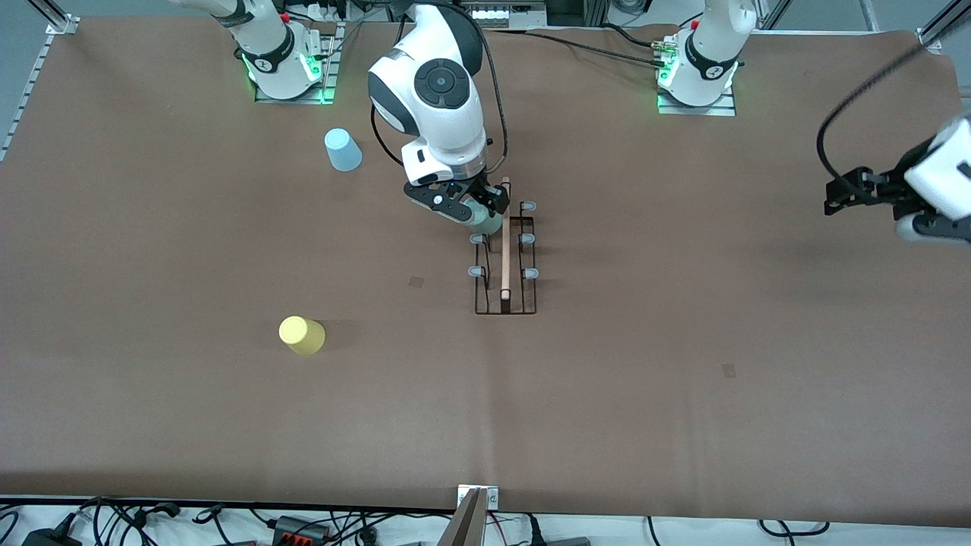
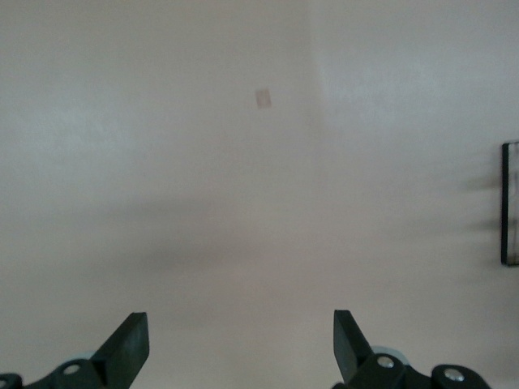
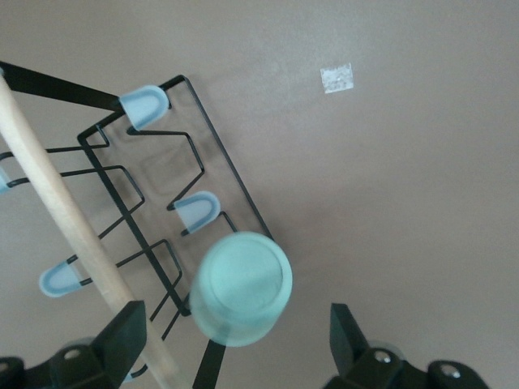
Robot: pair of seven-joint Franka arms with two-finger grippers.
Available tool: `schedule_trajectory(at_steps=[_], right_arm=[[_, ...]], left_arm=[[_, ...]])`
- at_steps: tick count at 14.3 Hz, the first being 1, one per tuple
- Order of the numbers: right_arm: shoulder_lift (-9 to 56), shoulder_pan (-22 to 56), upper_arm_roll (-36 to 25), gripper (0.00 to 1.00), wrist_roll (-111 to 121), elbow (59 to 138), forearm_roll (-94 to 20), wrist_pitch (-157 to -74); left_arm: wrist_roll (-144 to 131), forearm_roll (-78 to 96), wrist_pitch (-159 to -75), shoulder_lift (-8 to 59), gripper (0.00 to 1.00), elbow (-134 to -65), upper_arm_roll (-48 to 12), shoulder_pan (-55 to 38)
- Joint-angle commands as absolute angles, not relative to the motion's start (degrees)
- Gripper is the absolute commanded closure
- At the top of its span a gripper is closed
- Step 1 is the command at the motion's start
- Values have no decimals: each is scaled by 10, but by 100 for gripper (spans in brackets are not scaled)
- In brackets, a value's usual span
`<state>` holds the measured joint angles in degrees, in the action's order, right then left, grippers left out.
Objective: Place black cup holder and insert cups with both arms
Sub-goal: 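Lower the teal cup onto a rack peg while the left gripper withdraws, then release the teal cup and move the right gripper to the yellow cup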
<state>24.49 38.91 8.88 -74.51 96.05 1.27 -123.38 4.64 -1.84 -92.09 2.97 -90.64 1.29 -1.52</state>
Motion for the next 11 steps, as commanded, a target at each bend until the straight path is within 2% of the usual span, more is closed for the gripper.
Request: schedule_trajectory(at_steps=[1, 3, 7, 11], right_arm=[[226, 367, 90, 0, -711, 952, 18, -1217], [203, 331, 88, 0, -639, 959, 22, -1188], [173, 202, 63, 0, -351, 983, 22, -1136], [209, 146, 4, 0, -161, 991, 22, -1198]], left_arm=[[42, -10, -964, -6, 0, -965, 20, -21], [41, -10, -961, -6, 0, -963, 20, -19], [41, -9, -920, -7, 0, -953, 18, -18], [41, -8, -917, -6, 0, -936, 16, -20]])
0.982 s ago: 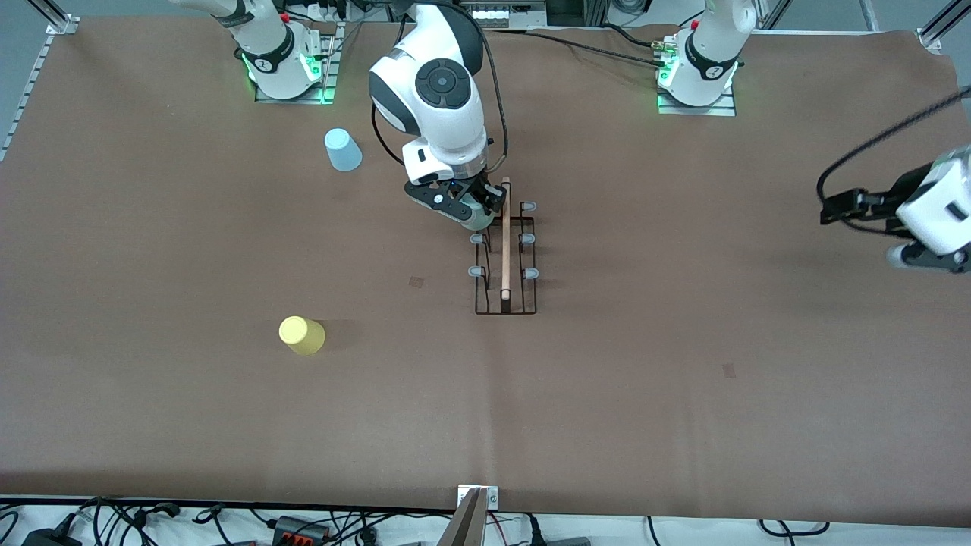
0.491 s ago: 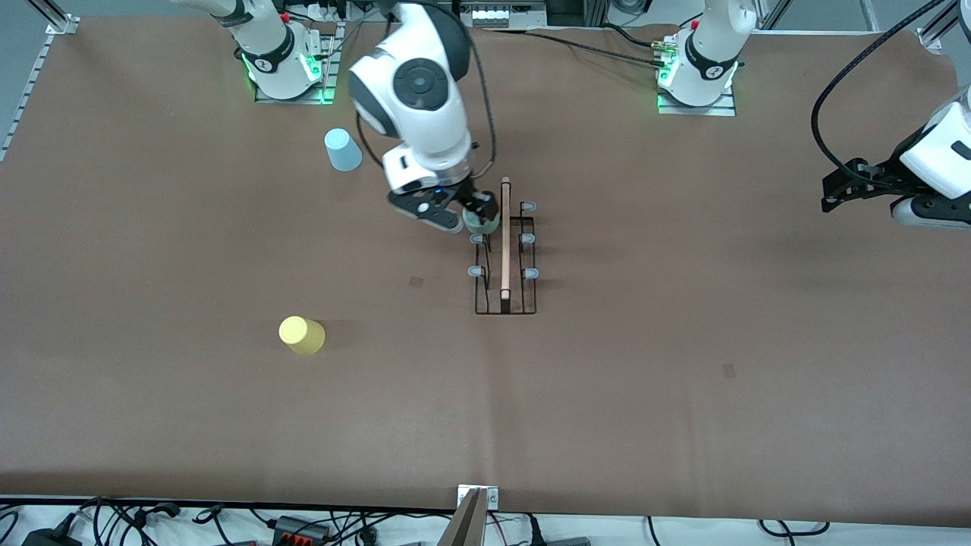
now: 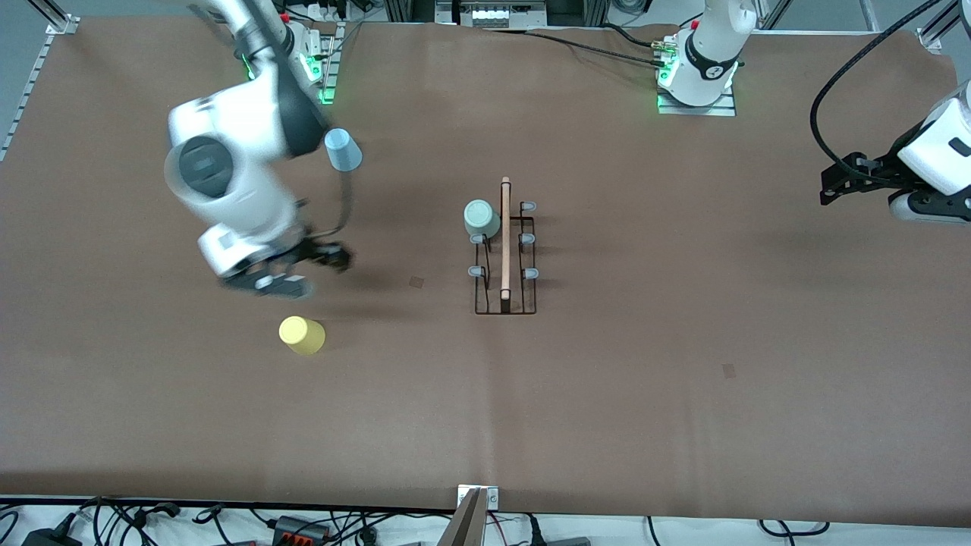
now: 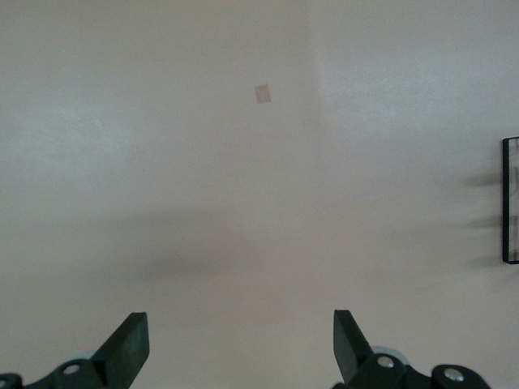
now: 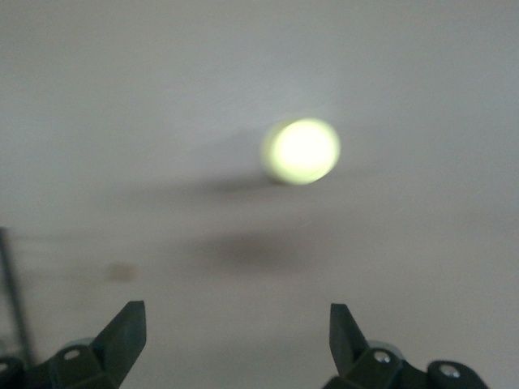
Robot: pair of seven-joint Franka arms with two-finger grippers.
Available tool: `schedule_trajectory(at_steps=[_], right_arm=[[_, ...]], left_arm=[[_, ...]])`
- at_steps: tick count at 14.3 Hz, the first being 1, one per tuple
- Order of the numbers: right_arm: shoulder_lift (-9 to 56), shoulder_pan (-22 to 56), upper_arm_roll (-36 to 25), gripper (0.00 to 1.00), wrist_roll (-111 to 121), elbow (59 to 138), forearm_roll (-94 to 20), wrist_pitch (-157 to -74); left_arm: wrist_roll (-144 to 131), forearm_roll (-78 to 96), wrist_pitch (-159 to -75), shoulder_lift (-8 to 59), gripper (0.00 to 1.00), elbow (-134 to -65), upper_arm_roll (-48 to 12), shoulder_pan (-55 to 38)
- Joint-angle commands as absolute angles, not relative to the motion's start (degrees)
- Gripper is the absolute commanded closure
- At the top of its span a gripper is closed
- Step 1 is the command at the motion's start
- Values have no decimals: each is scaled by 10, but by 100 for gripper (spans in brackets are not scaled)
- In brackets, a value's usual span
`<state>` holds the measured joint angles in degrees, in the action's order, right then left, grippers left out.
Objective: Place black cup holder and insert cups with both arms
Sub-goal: 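Release the teal cup and move the right gripper to the yellow cup, then grasp the yellow cup with the right gripper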
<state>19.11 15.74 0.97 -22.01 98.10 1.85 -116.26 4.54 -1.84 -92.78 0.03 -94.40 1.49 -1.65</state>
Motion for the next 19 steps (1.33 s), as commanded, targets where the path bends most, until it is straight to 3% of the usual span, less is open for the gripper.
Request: schedule_trajectory(at_steps=[1, 7, 19], right_arm=[[227, 135, 0, 0, -135, 991, 22, -1229], [313, 125, -2, 0, -111, 991, 22, -1370], [355, 127, -5, 0, -98, 1012, 23, -1442]], left_arm=[[41, -8, -913, -6, 0, -931, 11, -21], [41, -9, -907, -6, 0, -929, -3, -23], [40, -8, -896, -6, 0, -929, 3, -18]])
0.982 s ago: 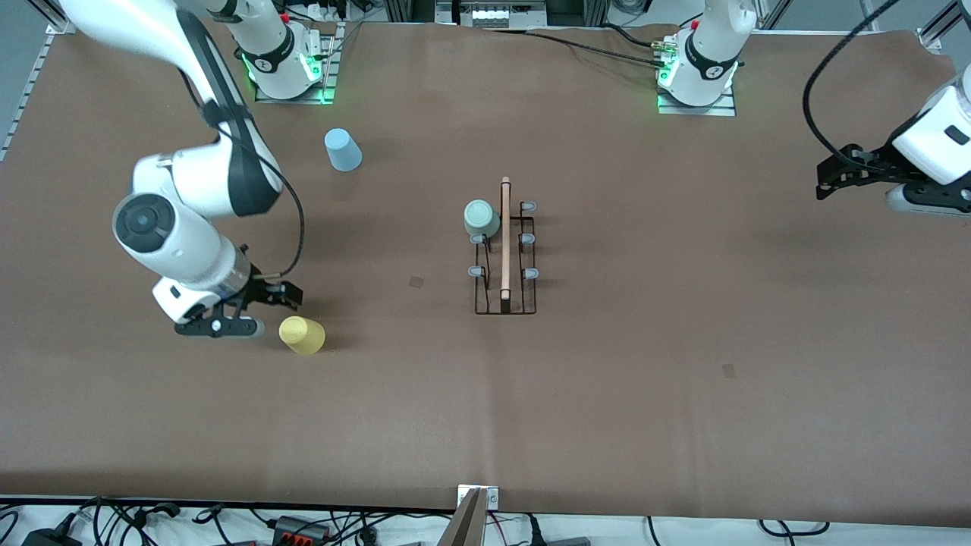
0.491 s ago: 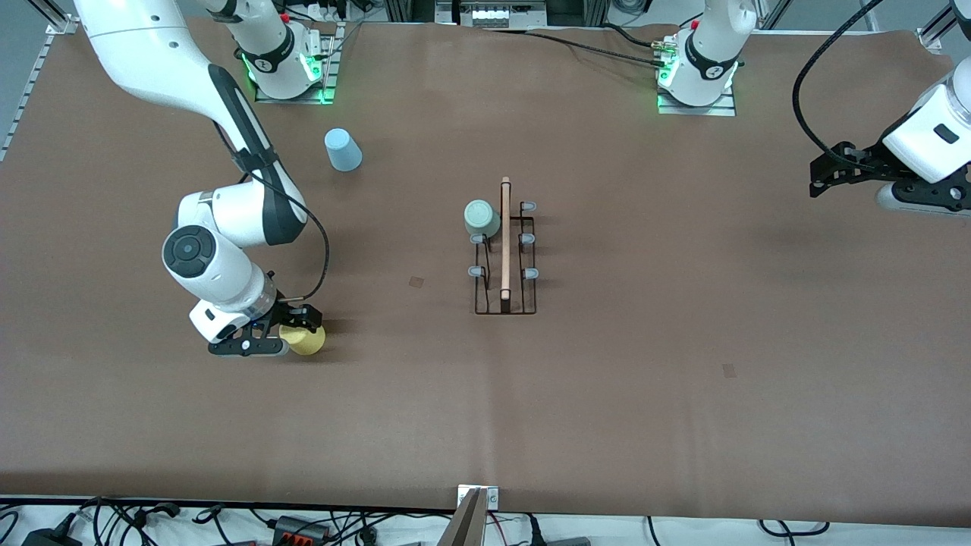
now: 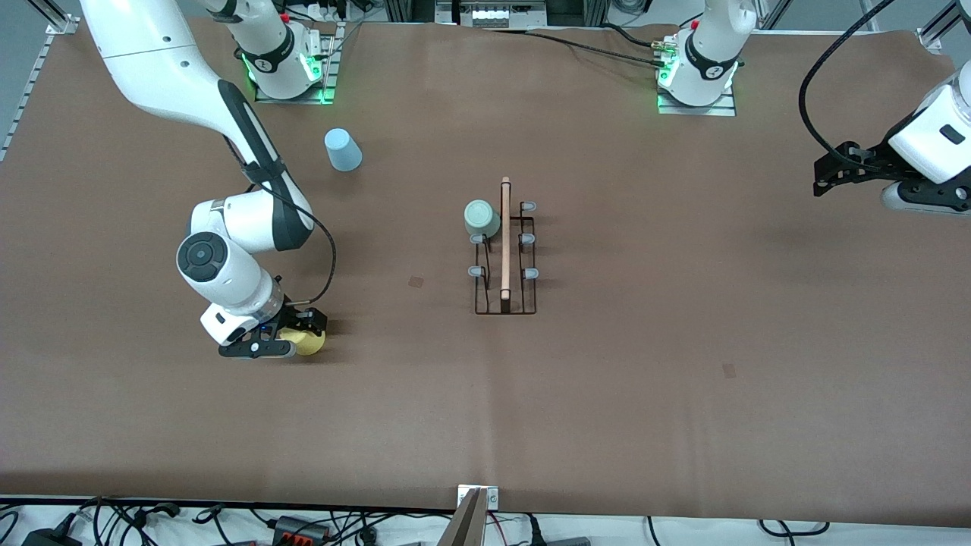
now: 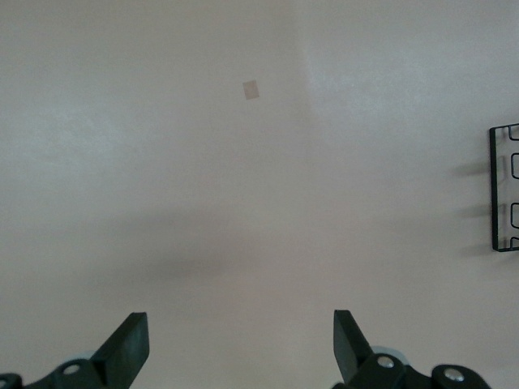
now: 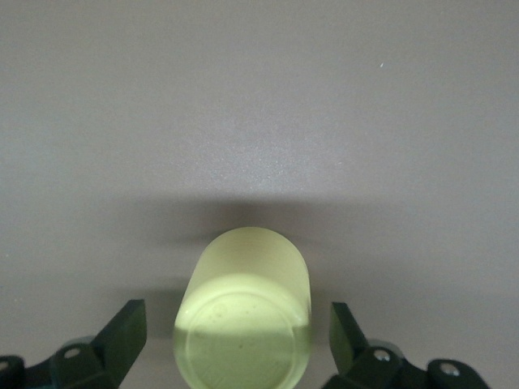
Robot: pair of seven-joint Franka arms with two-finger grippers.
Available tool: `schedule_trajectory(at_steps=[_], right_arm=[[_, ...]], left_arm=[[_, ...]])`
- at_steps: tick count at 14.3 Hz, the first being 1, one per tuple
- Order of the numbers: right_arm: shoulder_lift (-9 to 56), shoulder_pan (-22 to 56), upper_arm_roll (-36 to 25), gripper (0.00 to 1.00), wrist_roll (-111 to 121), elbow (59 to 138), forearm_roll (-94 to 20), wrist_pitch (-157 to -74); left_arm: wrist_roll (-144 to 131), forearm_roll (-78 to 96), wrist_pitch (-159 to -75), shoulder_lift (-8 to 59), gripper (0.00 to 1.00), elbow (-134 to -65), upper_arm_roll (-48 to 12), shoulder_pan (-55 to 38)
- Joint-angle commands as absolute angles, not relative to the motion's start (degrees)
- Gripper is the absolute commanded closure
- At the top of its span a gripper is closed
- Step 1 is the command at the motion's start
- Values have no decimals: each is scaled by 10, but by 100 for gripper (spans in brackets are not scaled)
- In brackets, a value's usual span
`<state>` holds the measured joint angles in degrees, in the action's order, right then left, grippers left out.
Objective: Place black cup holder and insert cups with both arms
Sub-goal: 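Grasp the yellow cup with the right gripper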
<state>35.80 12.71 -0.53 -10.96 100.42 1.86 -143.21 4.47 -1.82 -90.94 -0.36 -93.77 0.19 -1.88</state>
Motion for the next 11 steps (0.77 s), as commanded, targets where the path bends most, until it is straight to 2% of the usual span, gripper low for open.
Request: schedule_trajectory(at_steps=[1, 2, 4, 5, 6, 8, 11], right_arm=[[355, 127, -5, 14, -86, 1013, 23, -1442], [354, 126, -5, 39, -77, 1013, 23, -1442], [354, 126, -5, 77, -74, 1013, 22, -1440], [353, 126, -5, 86, -73, 1013, 22, -1439], [351, 126, -6, 92, -69, 1013, 22, -1439], [325, 129, -6, 92, -72, 1013, 23, -1412], [252, 157, -6, 92, -114, 982, 22, -1283]], left_arm=[[40, -8, -897, -6, 0, -929, 3, -18], [41, -8, -897, -6, 0, -928, 4, -18], [40, -8, -896, -2, 0, -914, 5, -18], [40, -8, -896, -2, 0, -914, 5, -18], [40, -8, -894, -2, 0, -914, 5, -18], [40, -8, -881, -2, 0, -914, 5, -18], [40, -8, -879, -1, 0, -911, 4, -18]])
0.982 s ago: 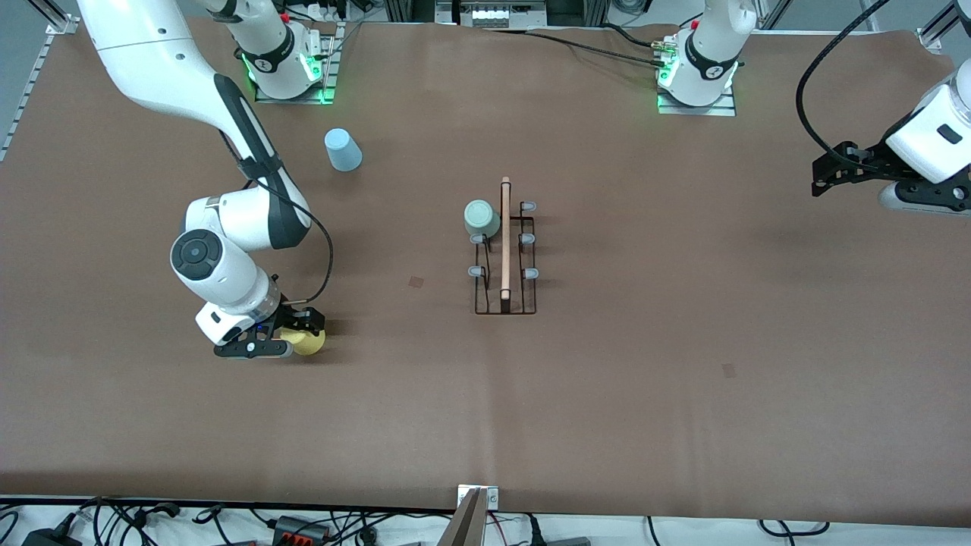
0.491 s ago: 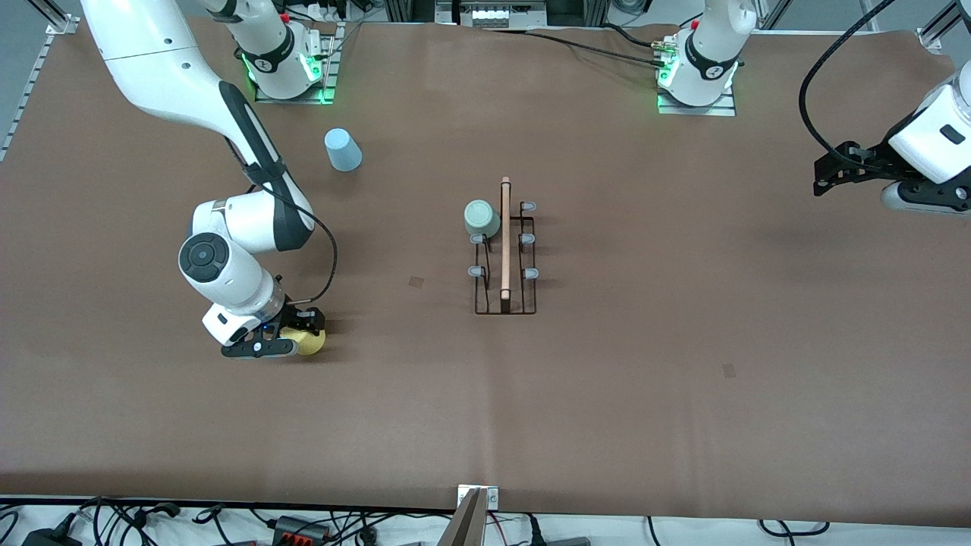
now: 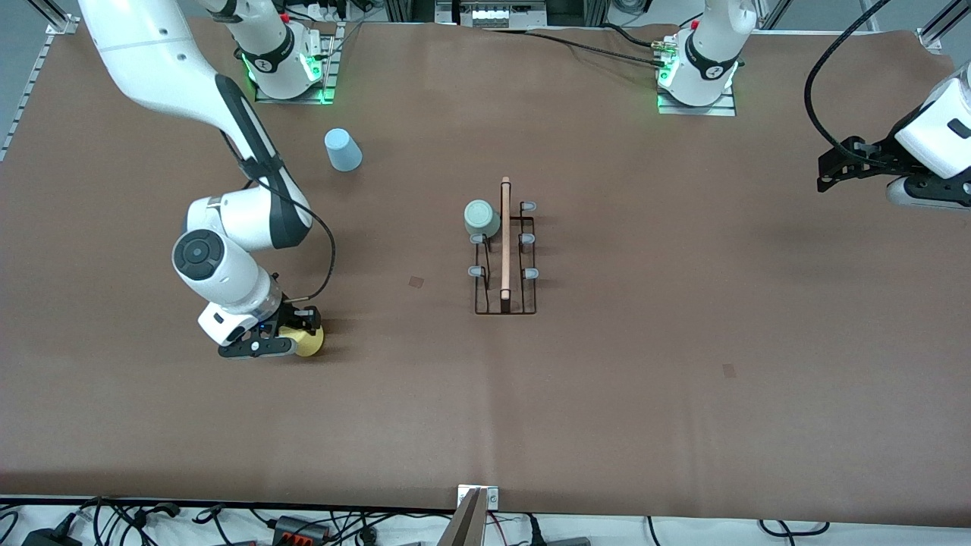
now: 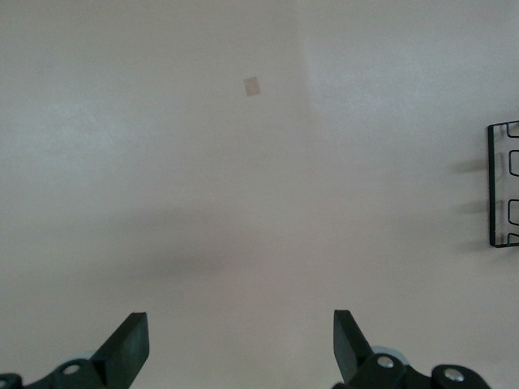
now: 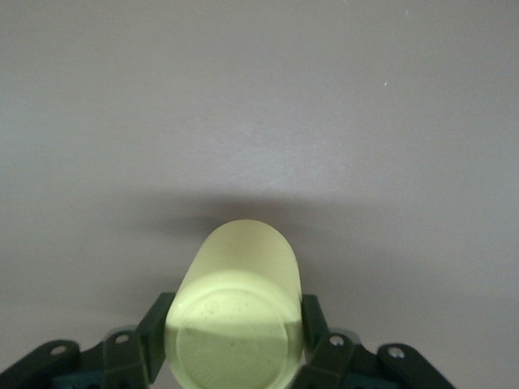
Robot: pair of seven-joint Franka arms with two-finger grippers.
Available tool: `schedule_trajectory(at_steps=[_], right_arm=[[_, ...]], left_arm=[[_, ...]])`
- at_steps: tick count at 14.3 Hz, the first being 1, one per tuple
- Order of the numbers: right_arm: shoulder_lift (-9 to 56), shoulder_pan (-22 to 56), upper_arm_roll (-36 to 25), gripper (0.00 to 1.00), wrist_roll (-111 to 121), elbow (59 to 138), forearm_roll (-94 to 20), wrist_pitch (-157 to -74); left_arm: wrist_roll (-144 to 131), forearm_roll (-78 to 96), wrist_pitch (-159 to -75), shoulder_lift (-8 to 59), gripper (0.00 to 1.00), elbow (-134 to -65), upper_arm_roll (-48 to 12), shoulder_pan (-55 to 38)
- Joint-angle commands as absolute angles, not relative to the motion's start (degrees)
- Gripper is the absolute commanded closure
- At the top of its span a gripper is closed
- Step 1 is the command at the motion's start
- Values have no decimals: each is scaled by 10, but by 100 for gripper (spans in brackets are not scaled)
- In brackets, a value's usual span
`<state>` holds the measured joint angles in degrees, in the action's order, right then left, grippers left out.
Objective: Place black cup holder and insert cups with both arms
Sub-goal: 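Grasp the yellow cup with the right gripper, then carry the yellow cup to the rack and lower it onto a peg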
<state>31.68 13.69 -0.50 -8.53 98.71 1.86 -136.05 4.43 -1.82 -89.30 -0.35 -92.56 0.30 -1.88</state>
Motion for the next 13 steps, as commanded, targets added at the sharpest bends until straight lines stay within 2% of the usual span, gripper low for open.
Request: schedule_trajectory(at_steps=[1, 5, 8, 11, 13], right_arm=[[236, 172, -4, 92, -162, 965, 22, -1248], [226, 260, 1, 92, -410, 919, 19, -1231], [271, 335, 1, 92, -566, 855, 22, -1233], [320, 375, 1, 92, -659, 801, 49, -1234], [330, 382, 2, 92, -679, 791, 62, -1239]], left_arm=[[41, -8, -880, 0, 0, -911, 5, -18], [40, -8, -880, 0, 0, -911, 4, -18], [40, -8, -880, 0, 0, -911, 4, -18], [41, -8, -880, 0, 0, -911, 3, -18], [40, -8, -879, 0, 0, -911, 2, -18]])
